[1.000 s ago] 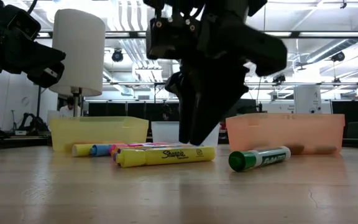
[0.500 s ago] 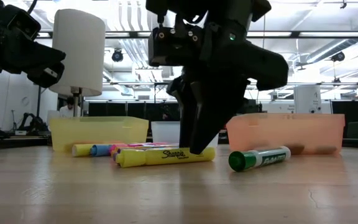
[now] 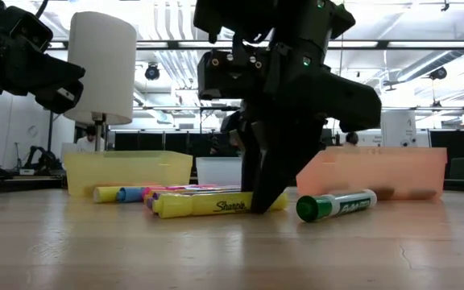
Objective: Pick & Place Markers
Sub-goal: Put the bottom large yellow highlighter pen into the transparent bin
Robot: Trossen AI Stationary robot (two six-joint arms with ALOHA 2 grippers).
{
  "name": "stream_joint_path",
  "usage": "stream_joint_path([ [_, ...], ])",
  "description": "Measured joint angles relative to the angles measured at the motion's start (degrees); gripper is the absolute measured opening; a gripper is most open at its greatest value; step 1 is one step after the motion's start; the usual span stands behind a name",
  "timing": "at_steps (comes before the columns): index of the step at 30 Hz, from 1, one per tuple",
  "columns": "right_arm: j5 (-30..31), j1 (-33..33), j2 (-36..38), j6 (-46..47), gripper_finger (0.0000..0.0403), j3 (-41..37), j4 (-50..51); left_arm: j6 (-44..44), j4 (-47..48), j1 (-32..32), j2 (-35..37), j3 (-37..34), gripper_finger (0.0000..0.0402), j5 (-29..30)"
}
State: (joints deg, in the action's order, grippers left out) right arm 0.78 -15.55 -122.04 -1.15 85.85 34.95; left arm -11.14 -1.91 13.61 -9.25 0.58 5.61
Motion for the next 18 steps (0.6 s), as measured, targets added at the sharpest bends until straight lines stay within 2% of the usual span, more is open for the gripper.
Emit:
stream_joint_path([
  [9, -2.94, 0.15, 0.22, 1.20, 0.0074, -1.77, -1.70, -0.02, 0.00, 0.00, 0.02, 0.00, 0.0000, 0.00],
  [14, -3.46, 0.12, 0.22, 1.21, 0.0065, 0.55, -0.12, -0.01, 0.00, 0.00, 0.00, 0.00, 0.0000, 0.02],
  [18, -1.94, -0.02, 0.94, 1.16, 0.0066, 5.25, 3.44, 0.00, 0.00, 0.00, 0.01, 0.00, 0.0000, 0.00],
])
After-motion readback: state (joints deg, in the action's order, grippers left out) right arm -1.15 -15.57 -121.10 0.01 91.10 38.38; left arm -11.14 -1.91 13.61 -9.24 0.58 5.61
